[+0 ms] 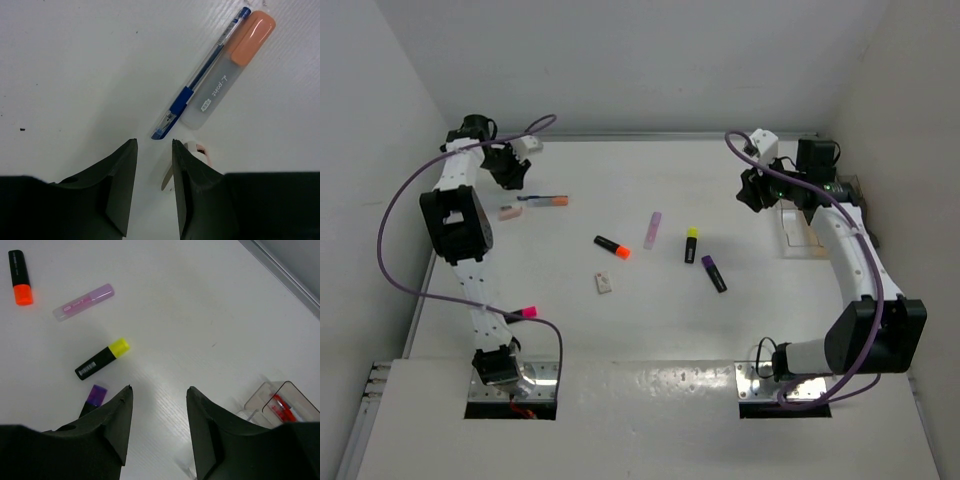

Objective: Sort the stationery into containers
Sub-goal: Grab a piece of stationery with the left arm

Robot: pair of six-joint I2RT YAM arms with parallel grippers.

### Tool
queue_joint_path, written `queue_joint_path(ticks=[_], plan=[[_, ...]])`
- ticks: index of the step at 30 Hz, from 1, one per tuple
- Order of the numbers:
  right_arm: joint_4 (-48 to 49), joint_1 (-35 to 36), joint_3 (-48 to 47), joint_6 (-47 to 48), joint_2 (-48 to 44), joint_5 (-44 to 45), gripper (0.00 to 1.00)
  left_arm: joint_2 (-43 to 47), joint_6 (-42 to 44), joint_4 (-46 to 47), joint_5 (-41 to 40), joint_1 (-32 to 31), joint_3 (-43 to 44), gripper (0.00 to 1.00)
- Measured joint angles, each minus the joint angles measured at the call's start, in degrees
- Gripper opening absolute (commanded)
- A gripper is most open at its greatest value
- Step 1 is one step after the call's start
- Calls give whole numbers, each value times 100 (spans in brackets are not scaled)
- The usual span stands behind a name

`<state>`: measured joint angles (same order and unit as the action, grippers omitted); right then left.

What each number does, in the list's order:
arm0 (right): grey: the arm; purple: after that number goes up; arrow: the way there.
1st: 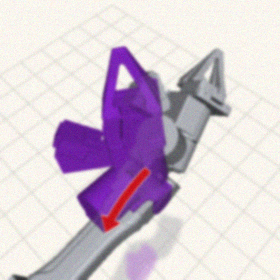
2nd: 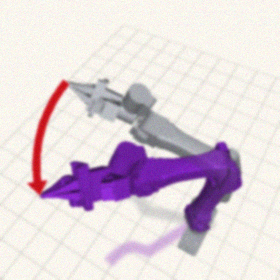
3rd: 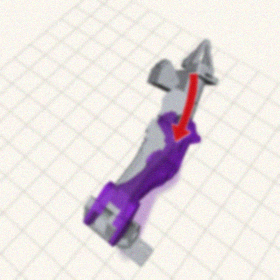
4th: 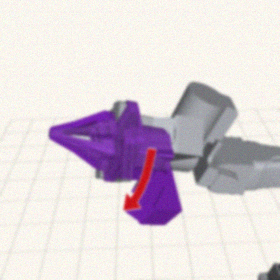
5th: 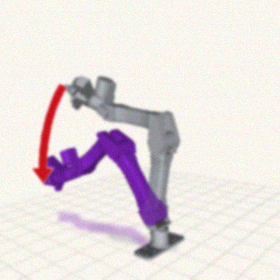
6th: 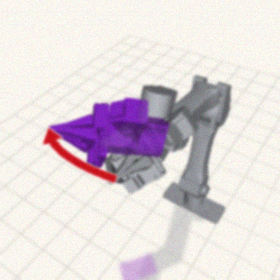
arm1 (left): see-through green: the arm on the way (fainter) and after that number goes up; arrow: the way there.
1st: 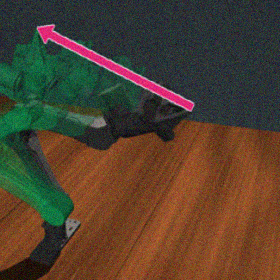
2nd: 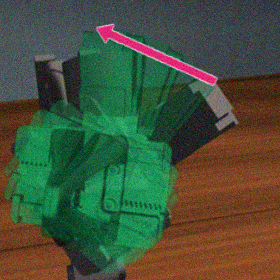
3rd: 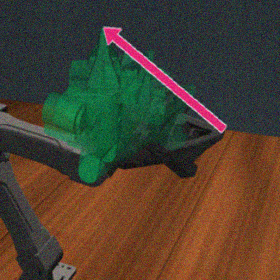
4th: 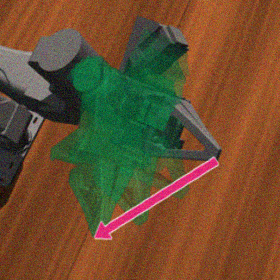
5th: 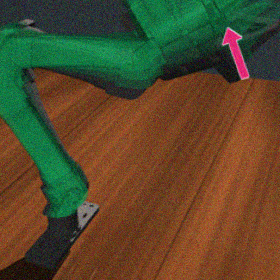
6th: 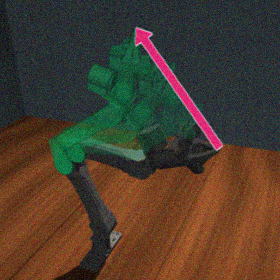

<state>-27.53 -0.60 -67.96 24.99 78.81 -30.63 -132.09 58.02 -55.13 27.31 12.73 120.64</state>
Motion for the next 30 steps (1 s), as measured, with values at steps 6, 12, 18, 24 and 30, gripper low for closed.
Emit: queue_joint_path(ticks=[6,12,18,24,30], plan=[[-122,0,-96,0,2,-2,48,-313,70,61,-44,0,-2,42],[-170,0,-195,0,127,9,49,-638,87,107,-57,0,-2,43],[-280,0,-269,7,247,24,49,-732,85,181,-48,0,-2,39],[-323,42,-317,13,282,57,48,-763,149,184,42,0,-2,29],[-363,203,-385,7,295,46,46,-763,267,173,66,0,-4,6]])
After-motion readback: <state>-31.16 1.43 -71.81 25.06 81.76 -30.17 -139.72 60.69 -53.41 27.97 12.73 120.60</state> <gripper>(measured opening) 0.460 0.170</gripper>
